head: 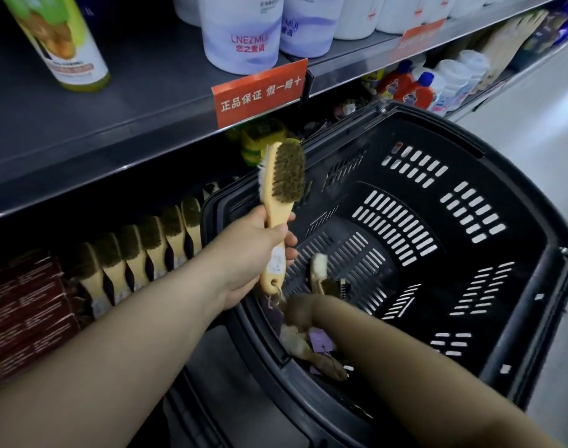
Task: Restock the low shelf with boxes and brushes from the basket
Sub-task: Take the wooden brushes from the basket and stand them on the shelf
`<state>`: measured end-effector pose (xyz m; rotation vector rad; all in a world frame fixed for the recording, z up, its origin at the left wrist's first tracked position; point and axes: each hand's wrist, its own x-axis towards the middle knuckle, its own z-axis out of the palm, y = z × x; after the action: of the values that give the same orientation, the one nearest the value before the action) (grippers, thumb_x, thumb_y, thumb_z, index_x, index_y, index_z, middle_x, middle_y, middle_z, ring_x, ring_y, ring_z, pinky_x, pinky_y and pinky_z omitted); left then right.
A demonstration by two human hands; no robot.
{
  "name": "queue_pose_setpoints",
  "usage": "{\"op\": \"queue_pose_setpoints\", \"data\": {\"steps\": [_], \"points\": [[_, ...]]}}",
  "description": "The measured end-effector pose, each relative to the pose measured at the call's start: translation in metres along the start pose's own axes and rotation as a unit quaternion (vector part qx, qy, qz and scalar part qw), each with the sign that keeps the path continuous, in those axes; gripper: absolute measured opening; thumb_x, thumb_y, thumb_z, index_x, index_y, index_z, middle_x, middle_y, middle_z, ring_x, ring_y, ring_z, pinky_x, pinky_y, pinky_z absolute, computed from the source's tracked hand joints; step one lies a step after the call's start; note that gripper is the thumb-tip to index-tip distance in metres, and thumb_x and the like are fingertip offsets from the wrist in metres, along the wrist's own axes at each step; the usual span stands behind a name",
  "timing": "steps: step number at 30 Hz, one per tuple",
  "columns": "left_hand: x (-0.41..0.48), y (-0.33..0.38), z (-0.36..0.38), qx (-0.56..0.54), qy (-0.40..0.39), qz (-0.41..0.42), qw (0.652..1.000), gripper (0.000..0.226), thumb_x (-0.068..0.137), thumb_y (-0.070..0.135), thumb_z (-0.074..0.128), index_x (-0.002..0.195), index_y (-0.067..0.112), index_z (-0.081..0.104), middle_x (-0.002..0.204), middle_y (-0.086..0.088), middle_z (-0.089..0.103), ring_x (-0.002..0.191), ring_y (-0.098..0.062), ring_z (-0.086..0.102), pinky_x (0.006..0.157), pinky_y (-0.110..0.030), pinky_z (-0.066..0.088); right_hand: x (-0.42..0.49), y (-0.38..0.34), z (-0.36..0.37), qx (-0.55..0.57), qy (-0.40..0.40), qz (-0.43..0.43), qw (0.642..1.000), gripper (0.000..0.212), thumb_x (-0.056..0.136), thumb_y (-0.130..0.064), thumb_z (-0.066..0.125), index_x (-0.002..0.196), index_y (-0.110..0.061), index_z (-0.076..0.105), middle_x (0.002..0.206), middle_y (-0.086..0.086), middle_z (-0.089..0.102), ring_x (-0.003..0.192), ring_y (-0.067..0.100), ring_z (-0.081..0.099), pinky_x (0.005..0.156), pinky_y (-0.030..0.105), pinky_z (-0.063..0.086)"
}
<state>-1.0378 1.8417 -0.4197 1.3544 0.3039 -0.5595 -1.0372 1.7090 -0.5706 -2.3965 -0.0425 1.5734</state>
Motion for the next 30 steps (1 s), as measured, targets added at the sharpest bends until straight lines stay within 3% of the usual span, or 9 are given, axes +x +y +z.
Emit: {"op": "queue_pose_setpoints", "data": {"steps": [2,3,6,9,13,16,20,25,30], "points": [[0.001,0.001,0.001,0.003,-0.003,-0.003,1.0,0.023,0.099,0.001,0.037,0.11,0.015,0.051,0.081,-0.004,0.052,0.07,-0.013,0.055,0.083,-0.032,0.051,-0.015,0.012,-0.018,0.129,0.01,0.032,0.991,0.016,0.094,-0.011,0.044,0.08,-0.011,0.051,0.072,0.006,0.051,0.054,0.014,0.045,0.05,0.025,0.039],[0.001,0.0,0.002,0.004,-0.005,-0.004,1.0,0.023,0.098,0.0,0.037,0.111,0.014,0.051,0.082,-0.004,0.052,0.071,-0.013,0.055,0.083,-0.032,0.051,-0.028,0.017,-0.031,0.226,0.04,0.032,0.973,0.018,0.094,-0.011,0.045,0.076,-0.012,0.045,0.065,0.005,0.047,0.049,0.015,0.042,0.045,0.025,0.037],[0.001,-0.001,0.006,0.006,-0.008,-0.006,1.0,0.023,0.098,-0.001,0.037,0.113,0.011,0.048,0.082,-0.005,0.051,0.071,-0.013,0.055,0.079,-0.028,0.051,-0.073,0.027,-0.05,0.493,0.118,-0.056,0.86,0.017,0.097,-0.017,0.045,0.081,-0.012,0.05,0.057,0.001,0.05,0.045,0.013,0.041,0.042,0.023,0.032],[0.001,-0.004,0.01,0.011,-0.002,-0.001,1.0,0.023,0.098,0.0,0.037,0.114,0.013,0.047,0.086,-0.005,0.052,0.076,-0.014,0.056,0.083,-0.03,0.051,-0.12,0.028,-0.045,0.59,0.11,-0.178,0.78,0.014,0.097,-0.013,0.045,0.097,-0.018,0.058,0.068,-0.001,0.061,0.055,0.01,0.052,0.05,0.021,0.04],[-0.002,-0.01,0.015,-0.004,-0.007,0.017,1.0,0.021,0.098,0.012,0.045,0.118,0.013,0.045,0.089,-0.002,0.055,0.081,-0.013,0.058,0.083,-0.031,0.051,-0.156,0.02,-0.033,0.641,0.044,-0.283,0.712,0.036,0.089,-0.003,0.048,0.12,-0.017,0.057,0.089,0.004,0.065,0.071,0.013,0.059,0.062,0.022,0.05],[-0.007,-0.013,0.018,-0.039,-0.037,0.033,0.998,0.03,0.09,0.029,0.056,0.117,0.016,0.047,0.083,0.003,0.066,0.075,-0.012,0.064,0.066,-0.03,0.052,-0.161,0.006,-0.028,0.614,0.062,-0.325,0.717,0.043,0.081,-0.009,0.054,0.124,-0.009,0.052,0.096,0.004,0.067,0.074,0.013,0.06,0.066,0.024,0.044],[-0.011,-0.016,0.019,-0.024,-0.043,0.055,0.997,0.044,0.08,0.027,0.066,0.118,0.016,0.045,0.081,-0.005,0.067,0.06,-0.014,0.063,0.044,-0.025,0.045,-0.162,-0.007,-0.021,0.585,0.108,-0.334,0.731,0.035,0.081,-0.01,0.057,0.114,-0.005,0.044,0.076,0.003,0.066,0.068,0.016,0.06,0.057,0.022,0.039],[-0.009,-0.017,0.019,-0.039,-0.058,0.066,0.995,0.051,0.077,0.025,0.065,0.122,0.013,0.044,0.102,-0.013,0.066,0.088,-0.027,0.065,0.061,-0.035,0.051,-0.163,-0.009,-0.018,0.573,0.116,-0.347,0.734,0.034,0.079,-0.015,0.057,0.112,-0.01,0.049,0.077,0.004,0.063,0.067,0.014,0.064,0.05,0.016,0.043],[-0.006,-0.018,0.02,-0.029,-0.048,0.089,0.994,0.05,0.082,0.032,0.059,0.123,0.008,0.043,0.111,-0.024,0.062,0.088,-0.033,0.062,0.061,-0.037,0.048,-0.163,-0.008,-0.021,0.592,0.115,-0.348,0.718,0.039,0.079,-0.017,0.057,0.114,-0.006,0.046,0.077,0.007,0.064,0.064,0.013,0.065,0.051,0.017,0.045]]}}
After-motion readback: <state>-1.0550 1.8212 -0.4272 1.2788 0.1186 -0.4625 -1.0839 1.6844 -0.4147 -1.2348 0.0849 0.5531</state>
